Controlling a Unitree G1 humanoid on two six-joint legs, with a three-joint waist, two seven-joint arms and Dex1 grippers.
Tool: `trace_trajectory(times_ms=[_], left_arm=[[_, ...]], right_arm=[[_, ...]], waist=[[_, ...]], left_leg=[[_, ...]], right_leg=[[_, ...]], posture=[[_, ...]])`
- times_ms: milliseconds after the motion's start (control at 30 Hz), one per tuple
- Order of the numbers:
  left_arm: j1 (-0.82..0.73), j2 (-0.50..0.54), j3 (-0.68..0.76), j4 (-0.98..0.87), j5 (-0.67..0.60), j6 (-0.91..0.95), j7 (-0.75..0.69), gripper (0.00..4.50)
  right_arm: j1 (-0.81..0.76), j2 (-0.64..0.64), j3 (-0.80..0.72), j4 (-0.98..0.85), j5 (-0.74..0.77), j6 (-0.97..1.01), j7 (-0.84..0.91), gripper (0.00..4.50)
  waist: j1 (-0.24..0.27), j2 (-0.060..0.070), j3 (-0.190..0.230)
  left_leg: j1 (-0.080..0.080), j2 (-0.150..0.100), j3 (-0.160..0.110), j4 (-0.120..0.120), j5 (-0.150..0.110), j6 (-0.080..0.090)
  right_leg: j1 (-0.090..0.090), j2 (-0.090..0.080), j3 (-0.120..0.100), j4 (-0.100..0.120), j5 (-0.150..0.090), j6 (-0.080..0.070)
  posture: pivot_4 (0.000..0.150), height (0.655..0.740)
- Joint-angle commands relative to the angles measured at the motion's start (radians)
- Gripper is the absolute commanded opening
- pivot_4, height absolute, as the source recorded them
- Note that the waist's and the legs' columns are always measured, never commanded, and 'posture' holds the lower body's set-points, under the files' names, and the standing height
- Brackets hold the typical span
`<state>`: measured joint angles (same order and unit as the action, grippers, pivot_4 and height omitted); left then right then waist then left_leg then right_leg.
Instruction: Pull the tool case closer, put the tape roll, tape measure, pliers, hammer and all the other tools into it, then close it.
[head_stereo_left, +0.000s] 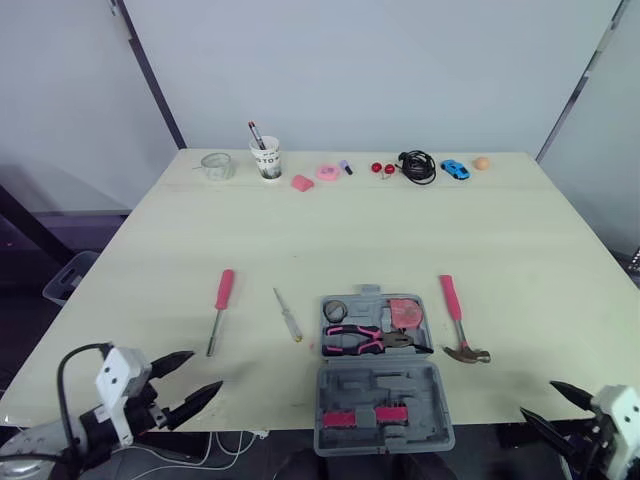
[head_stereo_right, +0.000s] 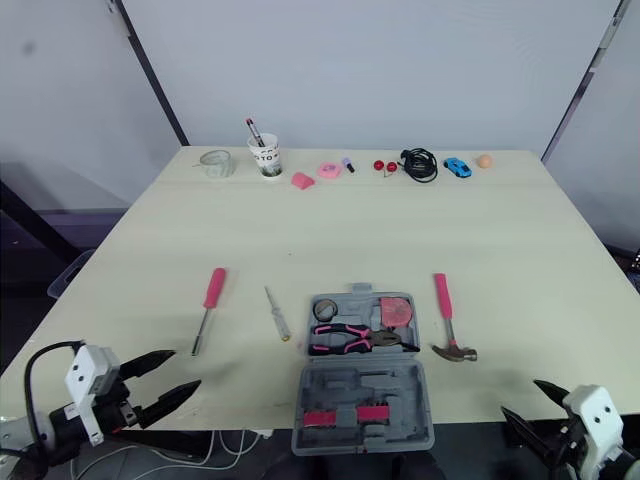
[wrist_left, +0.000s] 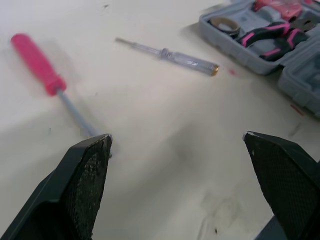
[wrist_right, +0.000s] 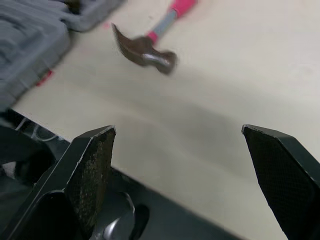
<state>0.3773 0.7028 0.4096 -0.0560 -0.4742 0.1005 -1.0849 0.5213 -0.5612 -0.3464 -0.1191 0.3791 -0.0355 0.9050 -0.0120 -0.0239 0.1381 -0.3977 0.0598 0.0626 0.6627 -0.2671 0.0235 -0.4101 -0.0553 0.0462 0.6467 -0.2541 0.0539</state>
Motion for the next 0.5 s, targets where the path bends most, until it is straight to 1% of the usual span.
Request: trace_trajectory(times_ms=[33, 267, 500], left_arm=[[-0.048, 0.031, -0.035, -0.017, 0.007, -0.006, -0.033, 4.5], [-0.176, 0.055, -0.155, -0.027, 0.034, -0.003, -0.079, 4.5], [-0.267, 0.061, -0.263, 0.018, 0.079, -0.018, -0.134, 4.5]], right_arm=[[-0.053, -0.042, 0.027, -0.059, 0.016, 0.046, 0.019, 4.27], [-0.227, -0.086, 0.169, -0.064, -0.032, 0.105, 0.047, 4.27], [-0.384, -0.103, 0.286, -0.007, -0.092, 0.12, 0.068, 4.27]], waist=[[0.0, 0.0, 0.0], [0.001, 0.0, 0.0], [0.001, -0.001, 0.0]], left_leg=[[0.0, 0.0, 0.0, 0.0, 0.0, 0.0], [0.0, -0.004, 0.0, 0.0, 0.0, 0.0], [0.0, -0.004, 0.005, 0.0, 0.0, 0.001]], right_leg=[[0.0, 0.0, 0.0, 0.0, 0.0, 0.0], [0.001, 0.002, -0.001, 0.0, 0.0, 0.0], [0.002, 0.004, -0.001, 0.0, 0.0, 0.0]], posture=[[0.15, 0.74], [0.15, 0.74], [0.15, 0.74]])
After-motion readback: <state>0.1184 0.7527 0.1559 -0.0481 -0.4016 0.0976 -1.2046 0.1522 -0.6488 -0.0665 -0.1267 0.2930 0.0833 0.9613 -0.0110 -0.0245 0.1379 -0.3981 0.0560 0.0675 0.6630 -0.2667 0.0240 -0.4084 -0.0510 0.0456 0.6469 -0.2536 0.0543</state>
